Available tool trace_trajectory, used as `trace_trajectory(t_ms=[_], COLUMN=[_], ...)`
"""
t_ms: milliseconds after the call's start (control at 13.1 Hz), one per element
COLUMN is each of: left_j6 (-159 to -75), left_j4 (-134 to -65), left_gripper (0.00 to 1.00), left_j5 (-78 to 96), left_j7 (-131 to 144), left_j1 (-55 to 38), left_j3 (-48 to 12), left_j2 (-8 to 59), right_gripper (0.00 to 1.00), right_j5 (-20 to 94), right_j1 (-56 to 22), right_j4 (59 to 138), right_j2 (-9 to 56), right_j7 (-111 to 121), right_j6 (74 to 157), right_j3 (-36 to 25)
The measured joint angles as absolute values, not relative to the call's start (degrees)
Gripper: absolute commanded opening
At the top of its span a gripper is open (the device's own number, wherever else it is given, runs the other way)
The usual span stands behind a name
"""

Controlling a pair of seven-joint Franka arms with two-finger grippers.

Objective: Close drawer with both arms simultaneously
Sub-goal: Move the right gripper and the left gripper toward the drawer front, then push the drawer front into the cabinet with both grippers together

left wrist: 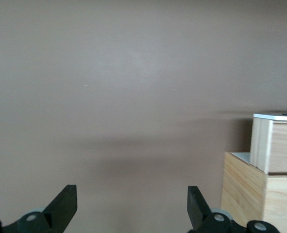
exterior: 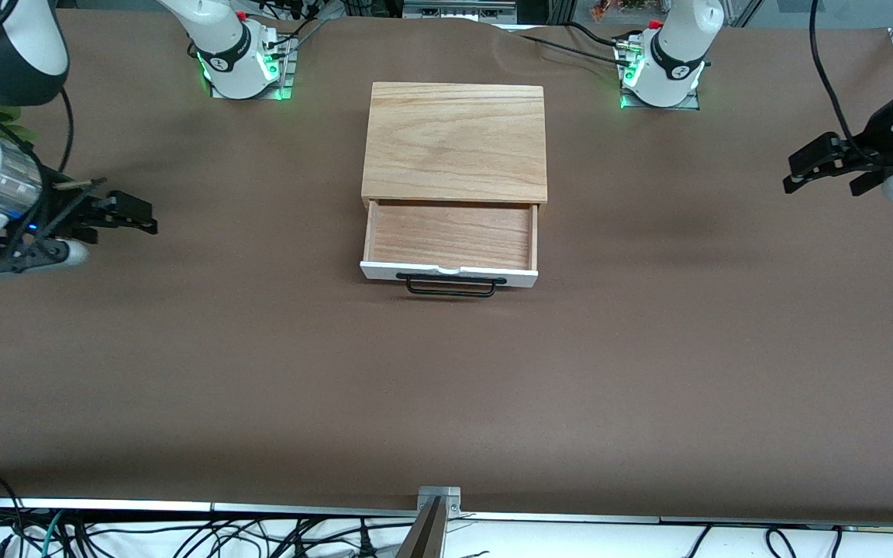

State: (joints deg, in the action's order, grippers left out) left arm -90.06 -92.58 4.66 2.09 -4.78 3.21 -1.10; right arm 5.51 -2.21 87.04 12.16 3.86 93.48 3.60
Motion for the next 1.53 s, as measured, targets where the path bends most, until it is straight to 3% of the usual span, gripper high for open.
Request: trace_trajectory(t_ms=[688, 917, 1146, 1528], left_j6=[-96.03, -97.74, -104.2, -116.28], left_j4=[-93.06, -93.41, -93.43, -93.35], left_gripper=[1.0, 1.0, 1.0, 1.0], left_j5=[18.28, 19.56, 23.93, 33.06], left_j7=[2.08, 2.01, 2.12, 3.03], left_j1=[-4.93, -7.97, -13.29, -18.62], left_j3=[2.68, 2.33, 2.02, 2.03], left_j2=[8.28, 14.2, 21.23, 26.85], right_gripper=[1.0, 1.0, 1.0, 1.0], right_j5=[14.96, 15.08, 16.71, 18.35], right_j1=[-16.87, -20.04, -22.04, -25.21], right_j4=[86.93, 86.86, 86.84, 86.8], right_j2=[25.39, 28.66, 31.45, 34.35], right_j7=[3.55, 3.53, 3.53, 3.53], right_j6=[114.4, 118.85, 121.85, 125.28], right_j3=[3.79, 3.8, 3.79, 3.8])
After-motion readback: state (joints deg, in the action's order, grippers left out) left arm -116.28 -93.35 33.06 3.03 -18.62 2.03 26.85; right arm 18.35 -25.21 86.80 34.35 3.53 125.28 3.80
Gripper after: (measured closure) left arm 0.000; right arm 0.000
